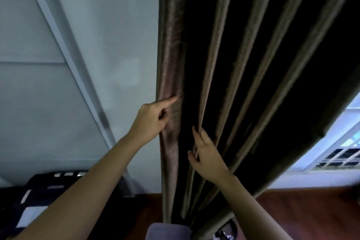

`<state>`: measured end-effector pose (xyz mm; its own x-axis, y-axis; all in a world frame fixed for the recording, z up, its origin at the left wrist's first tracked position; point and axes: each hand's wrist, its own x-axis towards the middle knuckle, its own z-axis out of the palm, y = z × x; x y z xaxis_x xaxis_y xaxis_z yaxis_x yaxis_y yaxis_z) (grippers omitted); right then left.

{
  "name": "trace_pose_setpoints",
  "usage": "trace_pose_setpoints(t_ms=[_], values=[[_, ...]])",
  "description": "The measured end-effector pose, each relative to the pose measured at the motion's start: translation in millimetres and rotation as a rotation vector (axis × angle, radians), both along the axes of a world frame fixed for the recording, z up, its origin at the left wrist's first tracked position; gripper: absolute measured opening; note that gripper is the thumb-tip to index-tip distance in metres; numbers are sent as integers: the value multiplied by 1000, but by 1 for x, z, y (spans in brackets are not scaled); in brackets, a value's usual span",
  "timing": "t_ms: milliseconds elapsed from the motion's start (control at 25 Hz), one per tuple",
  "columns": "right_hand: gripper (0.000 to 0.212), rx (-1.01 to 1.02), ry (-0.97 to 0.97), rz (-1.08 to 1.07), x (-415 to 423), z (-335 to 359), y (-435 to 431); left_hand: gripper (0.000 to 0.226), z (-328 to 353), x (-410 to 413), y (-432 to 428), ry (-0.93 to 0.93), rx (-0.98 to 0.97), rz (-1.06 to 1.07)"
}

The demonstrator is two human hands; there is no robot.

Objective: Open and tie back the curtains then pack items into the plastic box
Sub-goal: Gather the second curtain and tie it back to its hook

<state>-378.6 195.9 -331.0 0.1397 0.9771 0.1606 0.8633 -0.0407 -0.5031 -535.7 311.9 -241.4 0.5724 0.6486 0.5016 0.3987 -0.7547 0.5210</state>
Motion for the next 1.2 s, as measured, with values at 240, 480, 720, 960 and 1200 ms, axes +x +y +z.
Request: trace_pose_setpoints(t_ms=[240,480,720,960,1200], values=[[73,-117,-32,87,26,-19,-15,61,-10,12,0,190,-13,215],[71,-141,-70,178,36,-19,-17,57,-13,24,-22,82,-162,72],[72,-120,-98,245,22,-23,-5,58,-14,24,-17,167,-169,77],[76,-164,-126,316,17,-36,1,37,-8,32,-11,262,-121,63],[70,-181,-183,314,19,-43,1,12,-3,57,-12,399,-129,18]])
